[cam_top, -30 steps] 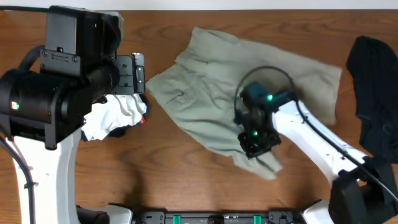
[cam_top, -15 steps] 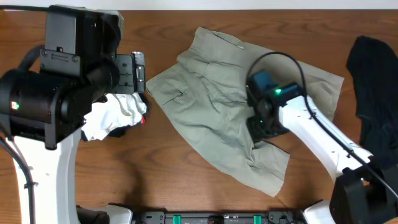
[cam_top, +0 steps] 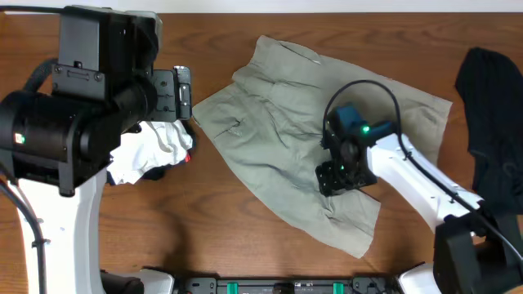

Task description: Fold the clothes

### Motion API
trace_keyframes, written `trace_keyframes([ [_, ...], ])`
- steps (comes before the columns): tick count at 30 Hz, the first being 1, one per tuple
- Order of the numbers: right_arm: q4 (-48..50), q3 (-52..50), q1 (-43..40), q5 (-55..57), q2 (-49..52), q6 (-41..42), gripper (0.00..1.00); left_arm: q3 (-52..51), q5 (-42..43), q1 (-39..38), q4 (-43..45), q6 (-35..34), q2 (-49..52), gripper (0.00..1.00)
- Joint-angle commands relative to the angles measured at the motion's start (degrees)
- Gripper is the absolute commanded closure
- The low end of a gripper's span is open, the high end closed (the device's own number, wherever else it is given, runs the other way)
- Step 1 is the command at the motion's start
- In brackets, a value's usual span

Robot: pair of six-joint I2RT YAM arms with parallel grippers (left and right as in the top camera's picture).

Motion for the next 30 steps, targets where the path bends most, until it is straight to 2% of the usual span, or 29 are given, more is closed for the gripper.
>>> trace_keyframes([
  [1,4.0,-4.6,1.0,-1.8,-0.1,-4.8,0.37,-0.2,-0.7,0.0,0.1,0.2,-0.3,0.15],
  [3,6.3,-6.5,0.9,-4.9,-0.1,-5.7,0.53,-0.2,-0.7,0.0,0.1,0.2,-0.3,0.15],
  [5,6.4,-7.1,1.0,-8.5,-0.1,-7.8,0.81,-0.2,-0.7,0.0,0.1,0.2,-0.3,0.15],
  [7,5.4,-6.9,0.9,-9.0,-0.2,-7.8,0.98,-0.2,-0.7,0.0,0.2,0.2,-0.3,0.14],
  [9,3.3,-6.3,0.1,-2.8,-0.4,-1.7,0.99,-0.2,-0.7,0.0,0.3,0.1,-0.3,0.12],
  [12,-2.9,-4.7,-2.5,15.0,-0.5,12.9,0.99,-0.2,-0.7,0.0,0.6,0.1,-0.3,0.11],
  [14,-4.7,-4.1,-5.1,22.8,-0.5,18.3,0.99,-0.2,-0.7,0.0,0.7,0.1,-0.3,0.11],
  [16,-3.5,-4.1,-8.3,25.4,-0.5,20.4,0.99,-0.2,-0.7,0.0,0.9,0.1,-0.3,0.11],
  [21,6.4,-3.9,-17.0,25.0,-0.5,20.0,0.99,-0.2,-0.7,0.0,1.0,0.1,-0.3,0.11],
  [24,12.2,-2.8,-21.3,18.6,-0.5,14.2,0.97,-0.2,-0.6,0.0,0.9,0.1,0.0,0.11],
  [27,11.8,0.5,-25.3,11.0,-0.5,10.9,0.83,-0.3,-0.2,0.0,-0.2,0.1,0.5,0.11],
  [30,5.6,5.7,-28.5,2.2,-0.5,8.4,0.66,-0.3,-0.2,0.0,-1.5,0.1,1.1,0.11],
])
